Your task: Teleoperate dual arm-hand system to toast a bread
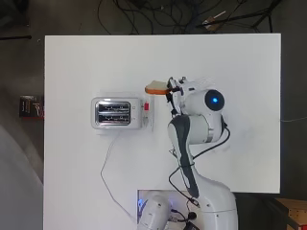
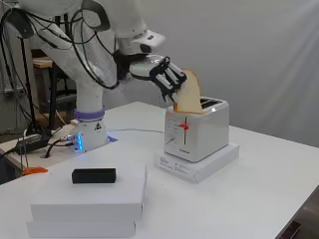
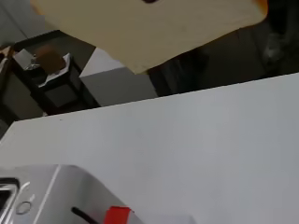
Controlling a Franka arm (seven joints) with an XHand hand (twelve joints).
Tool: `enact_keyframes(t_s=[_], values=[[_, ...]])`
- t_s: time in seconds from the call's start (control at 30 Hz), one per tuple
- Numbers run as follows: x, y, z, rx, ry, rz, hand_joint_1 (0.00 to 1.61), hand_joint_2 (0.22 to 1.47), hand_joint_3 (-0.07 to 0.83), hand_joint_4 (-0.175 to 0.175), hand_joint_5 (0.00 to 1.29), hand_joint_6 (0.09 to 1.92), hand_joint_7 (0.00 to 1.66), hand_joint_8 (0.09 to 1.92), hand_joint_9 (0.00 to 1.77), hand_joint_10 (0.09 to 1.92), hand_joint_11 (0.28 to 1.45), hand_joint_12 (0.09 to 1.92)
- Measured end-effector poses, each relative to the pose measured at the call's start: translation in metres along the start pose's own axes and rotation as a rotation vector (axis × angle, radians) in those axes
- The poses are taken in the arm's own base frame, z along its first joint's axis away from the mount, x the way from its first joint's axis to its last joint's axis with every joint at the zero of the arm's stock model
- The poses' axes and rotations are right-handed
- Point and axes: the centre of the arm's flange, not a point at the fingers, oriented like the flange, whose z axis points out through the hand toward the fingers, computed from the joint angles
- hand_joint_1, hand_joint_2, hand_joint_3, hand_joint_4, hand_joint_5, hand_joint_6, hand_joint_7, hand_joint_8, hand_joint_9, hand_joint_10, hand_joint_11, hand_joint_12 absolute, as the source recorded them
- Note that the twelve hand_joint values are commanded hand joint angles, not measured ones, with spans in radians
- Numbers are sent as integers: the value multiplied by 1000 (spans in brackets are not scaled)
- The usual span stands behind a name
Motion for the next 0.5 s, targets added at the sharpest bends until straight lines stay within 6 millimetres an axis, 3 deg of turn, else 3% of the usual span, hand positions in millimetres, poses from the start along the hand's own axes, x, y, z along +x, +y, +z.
enact_keyframes(t_s=[0.07, 0.2, 0.33, 0.43, 0.5], values=[[57, -10, 18, 42, -1, -105, 1199, 1244, -2, -175, 589, 1383, 916, 1262, 1391, 87, 715, 463], [122, -24, 52, 131, 9, -208, 1210, 1219, 0, -175, 626, 1354, 959, 1174, 1390, 87, 708, 439], [147, -22, 61, 268, 27, -223, 1209, 1222, 1, -175, 633, 1323, 943, 1228, 1406, 91, 708, 560], [143, -15, 62, 408, 103, -182, 1202, 1232, 1, -170, 619, 1356, 923, 1266, 1154, 725, 666, 749], [144, -16, 66, 495, 130, -169, 1187, 1247, -1, -150, 597, 1398, 894, 1303, 1029, 956, 645, 764]])
